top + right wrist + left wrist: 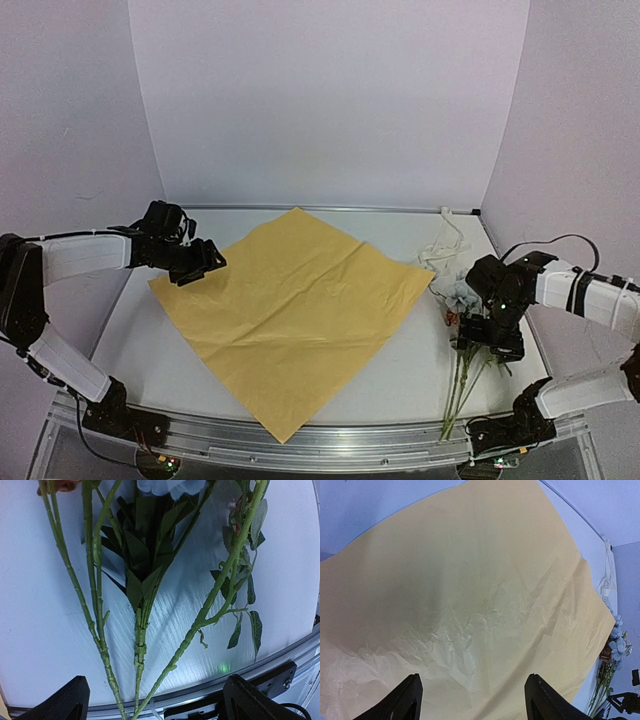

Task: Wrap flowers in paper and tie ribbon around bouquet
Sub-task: Pick up the fake flower from the corner of the board, then adjust the flattened wrapping paper at the center of the board, then place the fake flower on the flattened wrapping paper.

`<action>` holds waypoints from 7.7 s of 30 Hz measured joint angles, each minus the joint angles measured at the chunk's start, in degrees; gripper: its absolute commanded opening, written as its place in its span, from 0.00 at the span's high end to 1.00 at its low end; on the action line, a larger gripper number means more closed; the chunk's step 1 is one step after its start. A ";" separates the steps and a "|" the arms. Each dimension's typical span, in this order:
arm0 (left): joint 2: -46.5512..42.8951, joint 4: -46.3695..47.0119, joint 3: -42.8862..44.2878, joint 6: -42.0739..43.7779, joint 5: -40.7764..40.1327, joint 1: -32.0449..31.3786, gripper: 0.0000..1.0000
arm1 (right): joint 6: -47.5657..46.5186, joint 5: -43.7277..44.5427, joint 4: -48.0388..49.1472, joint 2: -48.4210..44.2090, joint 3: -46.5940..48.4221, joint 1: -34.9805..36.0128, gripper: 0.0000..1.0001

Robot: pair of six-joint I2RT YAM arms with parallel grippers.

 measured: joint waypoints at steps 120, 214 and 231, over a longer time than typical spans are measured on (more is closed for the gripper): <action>-4.36 -1.39 -3.50 -3.28 -9.19 -12.77 0.33 | 2.36 -15.96 25.27 45.93 57.55 10.83 1.00; 7.78 1.15 -6.74 14.06 8.73 2.56 1.00 | 6.70 -18.68 24.85 47.30 48.89 12.74 0.53; 7.79 -0.03 -6.01 14.03 7.73 2.56 1.00 | -11.02 -19.92 4.12 46.87 50.89 13.07 0.13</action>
